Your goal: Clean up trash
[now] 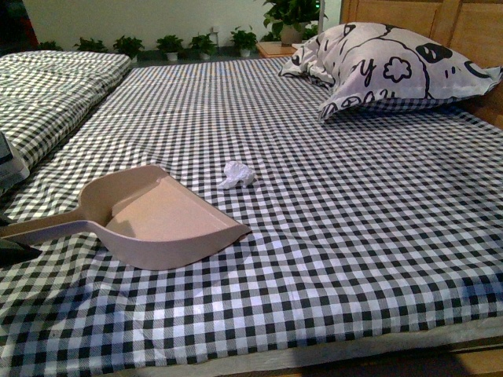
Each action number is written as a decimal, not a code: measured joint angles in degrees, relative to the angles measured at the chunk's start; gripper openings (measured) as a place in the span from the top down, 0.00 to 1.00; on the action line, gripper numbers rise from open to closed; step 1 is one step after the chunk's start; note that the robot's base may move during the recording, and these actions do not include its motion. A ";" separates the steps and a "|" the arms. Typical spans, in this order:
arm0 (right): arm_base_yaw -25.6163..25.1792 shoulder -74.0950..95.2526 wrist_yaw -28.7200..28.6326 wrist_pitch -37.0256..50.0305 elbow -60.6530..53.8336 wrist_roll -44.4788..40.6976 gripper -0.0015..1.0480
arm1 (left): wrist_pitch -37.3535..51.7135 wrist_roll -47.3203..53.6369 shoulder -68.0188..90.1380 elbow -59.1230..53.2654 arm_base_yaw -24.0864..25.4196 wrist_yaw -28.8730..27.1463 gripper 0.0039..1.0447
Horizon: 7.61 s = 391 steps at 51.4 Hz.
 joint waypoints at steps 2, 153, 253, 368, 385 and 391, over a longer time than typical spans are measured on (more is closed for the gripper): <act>0.00 0.00 -0.02 0.00 0.00 0.00 0.82 | -0.09 0.20 0.02 0.00 0.00 -0.20 0.74; -4.55 91.21 -6.27 -11.43 65.88 -5.84 0.82 | -0.74 1.25 0.66 0.00 -0.02 -1.38 0.74; -6.60 59.06 -32.44 -6.84 36.13 -3.74 0.82 | -0.74 1.42 0.66 0.00 -0.02 -1.38 0.74; -27.19 28.79 -40.89 -8.92 27.52 6.71 0.82 | 11.74 -40.26 -27.15 -1.11 1.99 -23.65 0.74; -34.67 20.61 -47.23 -13.03 25.92 6.62 0.82 | 4.33 -46.42 -44.24 -5.33 7.65 -20.13 0.74; -37.44 17.29 -50.56 -15.30 25.92 6.45 0.82 | 0.20 -46.64 -50.93 -7.39 11.02 -16.46 0.74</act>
